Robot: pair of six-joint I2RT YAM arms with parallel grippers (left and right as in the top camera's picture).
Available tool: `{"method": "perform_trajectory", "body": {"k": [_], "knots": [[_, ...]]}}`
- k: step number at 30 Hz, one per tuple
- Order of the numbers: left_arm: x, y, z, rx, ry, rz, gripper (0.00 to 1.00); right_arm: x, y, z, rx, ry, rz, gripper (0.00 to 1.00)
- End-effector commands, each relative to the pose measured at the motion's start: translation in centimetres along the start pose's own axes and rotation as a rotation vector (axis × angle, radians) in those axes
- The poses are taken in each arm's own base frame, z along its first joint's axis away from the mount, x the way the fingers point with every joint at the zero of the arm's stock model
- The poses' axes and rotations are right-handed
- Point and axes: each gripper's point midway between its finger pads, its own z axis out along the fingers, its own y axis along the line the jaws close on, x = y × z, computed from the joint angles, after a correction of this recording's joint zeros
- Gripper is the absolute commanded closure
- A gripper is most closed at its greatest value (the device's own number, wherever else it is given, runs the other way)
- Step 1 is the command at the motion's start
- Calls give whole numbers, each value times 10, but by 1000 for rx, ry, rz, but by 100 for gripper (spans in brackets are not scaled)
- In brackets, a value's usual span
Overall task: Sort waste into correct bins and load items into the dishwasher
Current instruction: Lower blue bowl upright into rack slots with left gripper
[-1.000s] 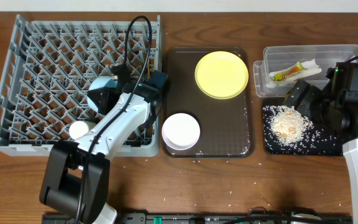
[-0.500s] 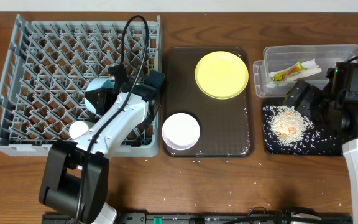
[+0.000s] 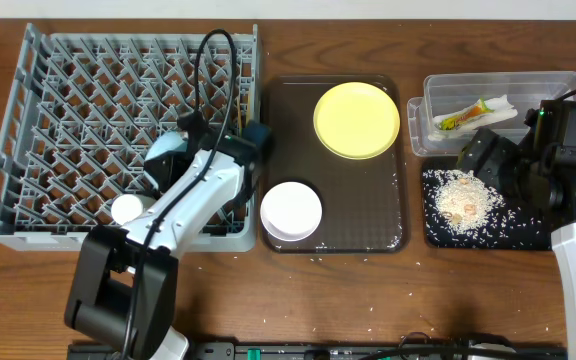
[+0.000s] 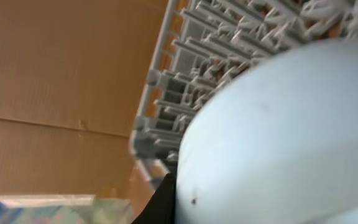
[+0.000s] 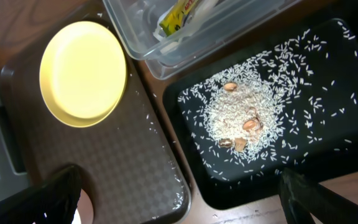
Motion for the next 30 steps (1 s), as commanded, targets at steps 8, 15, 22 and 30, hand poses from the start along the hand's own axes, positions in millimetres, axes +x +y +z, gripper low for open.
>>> {"method": "perform_trajectory", "body": {"k": [8,15,22,30], "knots": [[-3,36,-6,-51,-6,-242,93,2,1,0,-1,2,-13,1],[-13,31,11,-36,10,-412,93,2,1,0,-1,1,-12,1],[-15,15,13,-12,20,-418,93,2,1,0,-1,2,-13,1],[-14,3,15,-24,19,-299,92,2,1,0,-2,2,-12,1]]}}
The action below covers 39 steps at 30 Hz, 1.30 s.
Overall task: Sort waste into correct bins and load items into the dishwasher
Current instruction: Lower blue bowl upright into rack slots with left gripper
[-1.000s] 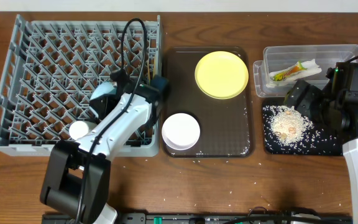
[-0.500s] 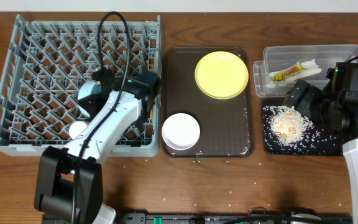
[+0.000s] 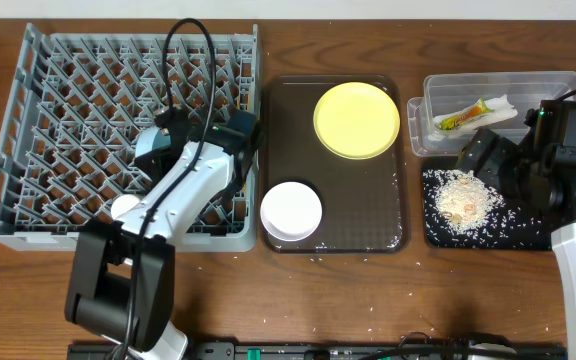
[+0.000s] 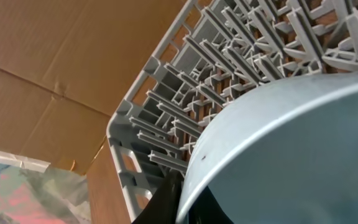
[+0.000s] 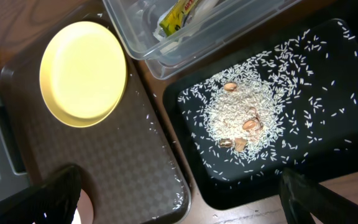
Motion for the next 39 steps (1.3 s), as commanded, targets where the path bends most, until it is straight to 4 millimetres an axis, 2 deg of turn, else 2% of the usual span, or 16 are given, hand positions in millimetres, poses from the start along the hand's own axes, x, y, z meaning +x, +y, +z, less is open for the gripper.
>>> {"method": "perform_trajectory", "body": {"k": [1,7,12,14,18,25,31,39], "knots": [[-8,-3,-6,4,-26,28,93,2,2,0,-2,1,-13,1],[-10,-12,-23,34,-74,71,92,2,2,0,-2,1,-13,1],[-25,18,-28,-109,-188,209,93,2,2,0,-2,1,-13,1],[-24,23,-28,-125,-188,248,93,2,2,0,-2,1,-13,1],[-22,28,-26,-132,-182,215,92,2,1,0,-1,2,-12,1],[-18,20,-12,-125,-139,143,93,2,1,0,-2,1,-13,1],[-5,0,-5,-104,-94,167,93,2,2,0,-2,1,-13,1],[2,-14,-12,-84,-99,217,92,2,2,0,-2,1,-13,1]]}}
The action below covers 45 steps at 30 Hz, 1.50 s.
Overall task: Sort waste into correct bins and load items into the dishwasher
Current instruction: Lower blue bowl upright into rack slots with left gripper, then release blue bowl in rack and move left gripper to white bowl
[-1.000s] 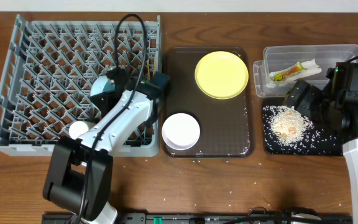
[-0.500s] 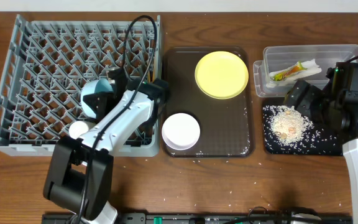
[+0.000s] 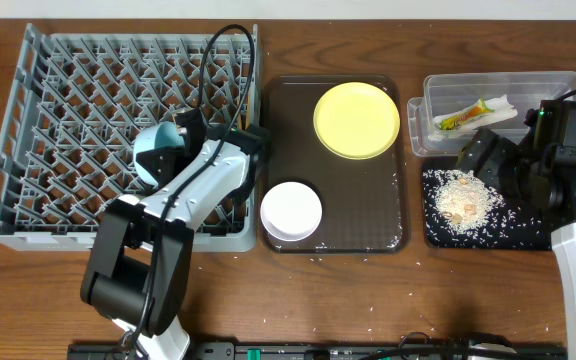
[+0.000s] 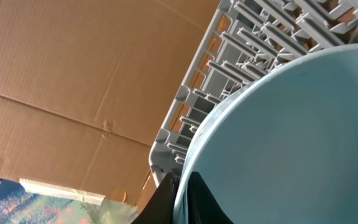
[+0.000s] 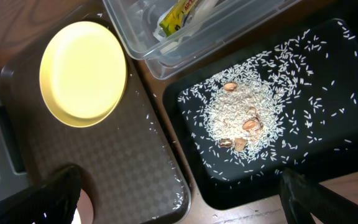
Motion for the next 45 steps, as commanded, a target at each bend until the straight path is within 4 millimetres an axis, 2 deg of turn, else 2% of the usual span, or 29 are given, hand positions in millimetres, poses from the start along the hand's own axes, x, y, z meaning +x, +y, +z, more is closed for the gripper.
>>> {"method": "perform_trajectory", "body": {"k": [1,5,8,10,12,19,25,27,29,30,31,34,35,37,41,44,45], "knots": [[4,-18,-7,45,23,10,92,2,2,0,-2,1,-13,1],[3,-22,-16,64,7,16,83,2,2,0,-2,1,-13,1],[8,-27,-20,94,26,23,69,2,2,0,-2,1,-13,1],[12,-33,-27,131,48,25,55,2,2,0,-2,1,-13,1],[13,-34,-33,155,51,24,51,2,2,0,-3,0,-13,1],[2,-24,-69,291,3,-74,50,1,2,0,-3,-2,-13,1],[2,-31,-105,566,61,-127,50,1,2,0,-3,-2,-13,1],[-3,-38,-126,747,84,-134,50,1,2,0,-3,-2,-13,1],[-9,-27,-128,836,119,-221,73,2,1,0,-2,1,-13,1],[-12,-21,-124,860,138,-264,80,2,2,0,-2,2,-12,1],[-15,-14,-115,883,172,-322,92,2,2,0,-2,2,-12,1],[-17,-2,-84,900,263,-426,92,2,2,0,-2,1,-13,1],[-18,-7,-77,960,288,-406,92,2,2,0,-2,1,-13,1],[-19,-21,-76,1085,308,-347,92,2,2,0,-3,1,-13,1],[-8,-41,-44,1058,400,-333,92,2,2,0,-2,2,-13,1],[-4,-73,-57,1210,453,-260,92,3,3,0,-9,5,-13,1],[-2,-83,-70,1284,488,-238,92,3,3,0,-9,5,-13,1]]}}
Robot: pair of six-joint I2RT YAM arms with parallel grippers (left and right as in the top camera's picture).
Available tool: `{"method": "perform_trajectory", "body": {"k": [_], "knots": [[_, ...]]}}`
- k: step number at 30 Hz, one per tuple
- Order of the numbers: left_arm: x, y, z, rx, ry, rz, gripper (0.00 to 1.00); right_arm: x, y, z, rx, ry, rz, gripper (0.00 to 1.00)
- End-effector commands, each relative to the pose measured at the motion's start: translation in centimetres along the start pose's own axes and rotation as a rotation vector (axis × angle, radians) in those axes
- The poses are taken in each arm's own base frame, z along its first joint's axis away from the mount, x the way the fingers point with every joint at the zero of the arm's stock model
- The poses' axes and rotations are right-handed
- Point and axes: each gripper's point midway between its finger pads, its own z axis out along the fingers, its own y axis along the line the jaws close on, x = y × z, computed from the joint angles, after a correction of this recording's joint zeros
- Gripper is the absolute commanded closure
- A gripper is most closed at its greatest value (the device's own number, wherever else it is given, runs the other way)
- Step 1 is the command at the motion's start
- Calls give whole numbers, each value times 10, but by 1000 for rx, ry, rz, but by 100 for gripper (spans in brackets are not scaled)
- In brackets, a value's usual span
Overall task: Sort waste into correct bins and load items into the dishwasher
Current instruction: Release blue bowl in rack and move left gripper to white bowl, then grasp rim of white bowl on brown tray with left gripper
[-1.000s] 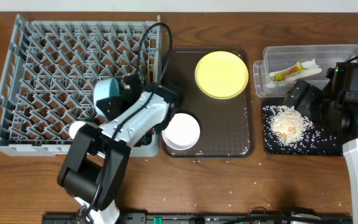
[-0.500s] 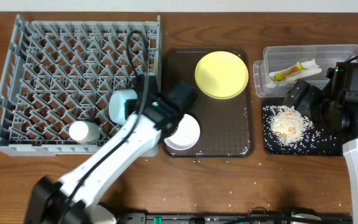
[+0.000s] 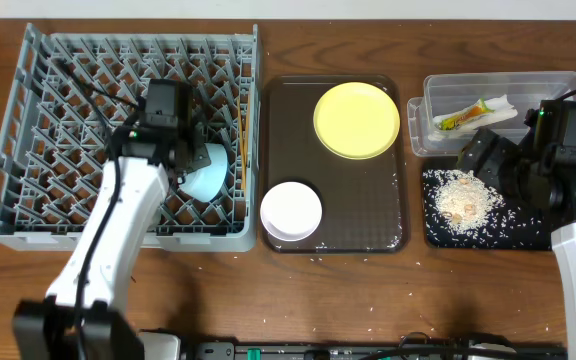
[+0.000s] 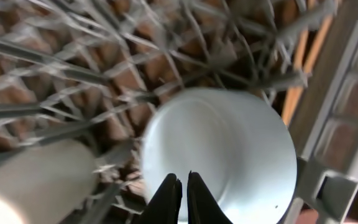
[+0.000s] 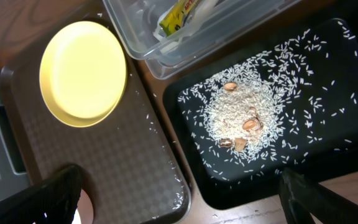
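A light blue bowl (image 3: pixel 209 171) stands tilted on its edge among the prongs of the grey dish rack (image 3: pixel 28 120), near the rack's right side. My left gripper (image 3: pixel 192 158) hovers just above it, shut with nothing between its fingers (image 4: pixel 169 193); the bowl (image 4: pixel 222 155) fills the view behind them. A yellow plate (image 3: pixel 357 120) and a white bowl (image 3: pixel 291 210) lie on the brown tray (image 3: pixel 333 238). My right gripper (image 5: pixel 179 199) hangs open over the seam between the brown tray and the black tray (image 5: pixel 328 124) of rice.
A white cup (image 4: pixel 33 183) lies in the rack left of the blue bowl. Orange sticks (image 3: pixel 242 130) lie along the rack's right wall. A clear bin (image 3: pixel 498 85) at the back right holds a wrapper (image 3: pixel 473 112). Rice grains are scattered on the table.
The left gripper was shut on the blue bowl's rim at the rack's middle. Now the bowl rests nearer the rack's right side, and the gripper is free of it, shut above it.
The left gripper held the blue bowl low at the rack's front right. It then held it further back and left, then near the rack's middle. Now the bowl stands between the prongs, let go. The right arm has stayed still, open.
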Motion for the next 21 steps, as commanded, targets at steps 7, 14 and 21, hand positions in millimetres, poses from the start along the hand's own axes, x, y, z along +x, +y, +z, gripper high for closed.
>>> {"method": "perform_trajectory", "body": {"k": [7,14,21], "knots": [[46,-68,9,279,197,168,92,2,3,-1,-8,4,-13,1],[50,-105,-37,391,105,262,89,2,3,-1,-8,4,-13,1],[100,-132,-25,270,119,401,92,2,3,-1,-9,2,-13,2]]}}
